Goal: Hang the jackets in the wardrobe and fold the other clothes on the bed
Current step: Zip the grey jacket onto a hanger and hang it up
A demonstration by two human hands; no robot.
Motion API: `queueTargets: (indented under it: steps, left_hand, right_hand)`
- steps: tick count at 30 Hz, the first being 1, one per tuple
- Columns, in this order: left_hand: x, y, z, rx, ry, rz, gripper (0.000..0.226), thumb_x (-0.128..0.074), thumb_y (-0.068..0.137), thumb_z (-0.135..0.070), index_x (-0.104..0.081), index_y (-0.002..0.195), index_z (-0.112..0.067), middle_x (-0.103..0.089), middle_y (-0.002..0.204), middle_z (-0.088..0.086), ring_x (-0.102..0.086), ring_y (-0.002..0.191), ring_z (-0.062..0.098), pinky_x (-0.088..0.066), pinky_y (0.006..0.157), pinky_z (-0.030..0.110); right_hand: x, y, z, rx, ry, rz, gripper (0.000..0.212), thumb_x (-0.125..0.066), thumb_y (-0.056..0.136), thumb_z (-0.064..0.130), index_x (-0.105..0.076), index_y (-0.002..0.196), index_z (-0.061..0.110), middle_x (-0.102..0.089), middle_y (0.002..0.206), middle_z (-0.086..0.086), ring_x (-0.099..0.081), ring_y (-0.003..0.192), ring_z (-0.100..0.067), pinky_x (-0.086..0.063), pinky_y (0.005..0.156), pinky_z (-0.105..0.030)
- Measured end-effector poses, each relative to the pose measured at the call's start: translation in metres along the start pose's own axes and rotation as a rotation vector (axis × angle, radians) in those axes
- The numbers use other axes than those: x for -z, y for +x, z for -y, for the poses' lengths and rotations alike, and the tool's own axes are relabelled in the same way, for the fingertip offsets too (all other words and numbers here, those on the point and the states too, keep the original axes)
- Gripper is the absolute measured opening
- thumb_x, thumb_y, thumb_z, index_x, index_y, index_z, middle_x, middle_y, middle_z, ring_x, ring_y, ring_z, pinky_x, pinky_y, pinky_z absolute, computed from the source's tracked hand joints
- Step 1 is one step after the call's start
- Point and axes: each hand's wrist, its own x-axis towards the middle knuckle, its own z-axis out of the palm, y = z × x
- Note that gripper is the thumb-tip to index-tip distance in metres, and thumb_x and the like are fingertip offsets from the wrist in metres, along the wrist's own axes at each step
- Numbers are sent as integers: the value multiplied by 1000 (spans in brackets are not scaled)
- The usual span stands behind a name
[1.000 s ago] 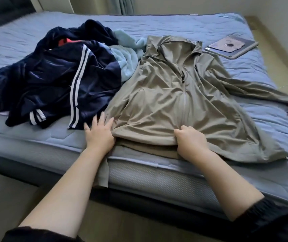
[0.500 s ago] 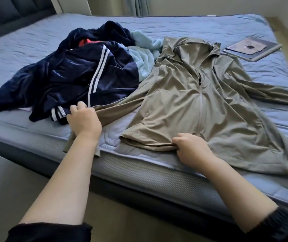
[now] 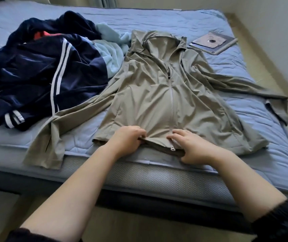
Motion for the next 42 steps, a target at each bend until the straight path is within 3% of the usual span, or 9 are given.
queueTargets:
  steps: [6,12,16,20,23,30,33,36,42]
  left_hand:
    - [13,-5,14,112,56,-301,13,-59,75,-8,-64,87,-13,-67,86,10,-61,81,35,-48,64,39]
    - [-2,1,-13,-174,114,-155,66,-70,52,1,-65,118,-4,-65,108,14,-60,97,35,-52,83,44]
    - [-12,7,-44,-240,-21,-265,43,-55,62,5,-71,101,-5,-70,89,12,-66,79,32,-57,64,40]
    - [-3,19,-47,91,-469,-165,36,-48,78,3,-70,102,-13,-72,98,7,-65,96,26,-50,82,34]
    - [-1,19,-52,-24,-225,140,31,-52,77,-3,-70,95,-20,-71,96,1,-63,96,22,-49,81,32]
    - [24,20,-57,-78,-427,862,32,-74,81,-29,-68,112,-31,-64,76,-16,-60,71,-1,-45,67,15]
    - [16,24,-57,11,-804,533,24,-60,93,-26,-68,114,-19,-72,95,-2,-66,86,7,-53,81,25]
    - [-5,39,-47,103,-313,-107,31,-56,94,-27,-63,123,-19,-60,127,3,-50,121,18,-37,104,33]
    - [-33,28,22,454,79,23,59,-28,99,-51,-19,152,-27,-10,161,0,-7,147,21,-9,115,50]
  right_hand:
    - [8,-15,-37,-308,-269,-472,27,-58,72,5,-65,97,11,-60,105,-9,-53,100,-32,-37,87,-38]
    - [10,-24,-41,-505,-267,-431,19,-46,81,2,-59,91,10,-64,99,-12,-60,94,-34,-39,66,-34]
    - [27,-26,-36,-503,-207,-687,13,-47,77,0,-57,80,8,-66,85,-18,-62,80,-39,-32,60,-33]
    - [35,-29,-38,-786,-217,-271,27,-46,86,4,-63,106,8,-65,111,-15,-61,103,-36,-43,72,-34]
    - [35,-34,-38,-718,-253,106,22,-49,85,11,-60,104,14,-61,118,-9,-59,108,-30,-43,76,-34]
    - [61,-40,-33,-420,-175,712,24,-72,79,40,-66,77,17,-62,63,3,-59,61,-16,-48,55,-23]
    - [63,-35,-36,-228,228,369,35,-61,83,55,-70,77,22,-69,72,7,-66,72,-12,-54,70,-29]
    - [45,-13,-29,-171,565,-194,38,-48,94,44,-69,101,13,-71,103,-4,-65,101,-23,-49,88,-32]
    - [-20,-4,-72,-575,9,-253,55,-28,101,44,-18,151,24,-7,161,-1,-5,147,-19,-2,114,-55]
